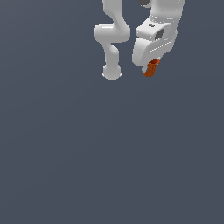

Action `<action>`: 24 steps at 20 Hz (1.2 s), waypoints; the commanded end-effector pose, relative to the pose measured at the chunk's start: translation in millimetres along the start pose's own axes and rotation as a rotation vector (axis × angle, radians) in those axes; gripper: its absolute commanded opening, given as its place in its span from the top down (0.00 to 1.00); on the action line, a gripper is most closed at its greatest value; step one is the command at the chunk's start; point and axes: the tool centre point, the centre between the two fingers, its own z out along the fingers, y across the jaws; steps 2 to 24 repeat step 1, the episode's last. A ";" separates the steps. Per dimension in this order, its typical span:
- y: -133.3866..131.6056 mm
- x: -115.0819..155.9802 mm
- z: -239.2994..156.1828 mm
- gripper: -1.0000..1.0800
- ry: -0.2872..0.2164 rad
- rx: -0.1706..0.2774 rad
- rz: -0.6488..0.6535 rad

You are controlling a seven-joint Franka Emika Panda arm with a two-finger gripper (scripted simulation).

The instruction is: Pick up the object and move it to a goal position.

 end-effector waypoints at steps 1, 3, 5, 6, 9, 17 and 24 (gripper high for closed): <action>-1.8 0.4 -2.7 1.00 0.000 0.000 0.001; -1.8 0.4 -2.7 1.00 0.000 0.000 0.001; -1.8 0.4 -2.7 1.00 0.000 0.000 0.001; -1.8 0.4 -2.7 1.00 0.000 0.000 0.001; -1.8 0.4 -2.7 1.00 0.000 0.000 0.001; -1.8 0.4 -2.7 1.00 0.000 0.000 0.001; -1.8 0.4 -2.7 1.00 0.000 0.000 0.001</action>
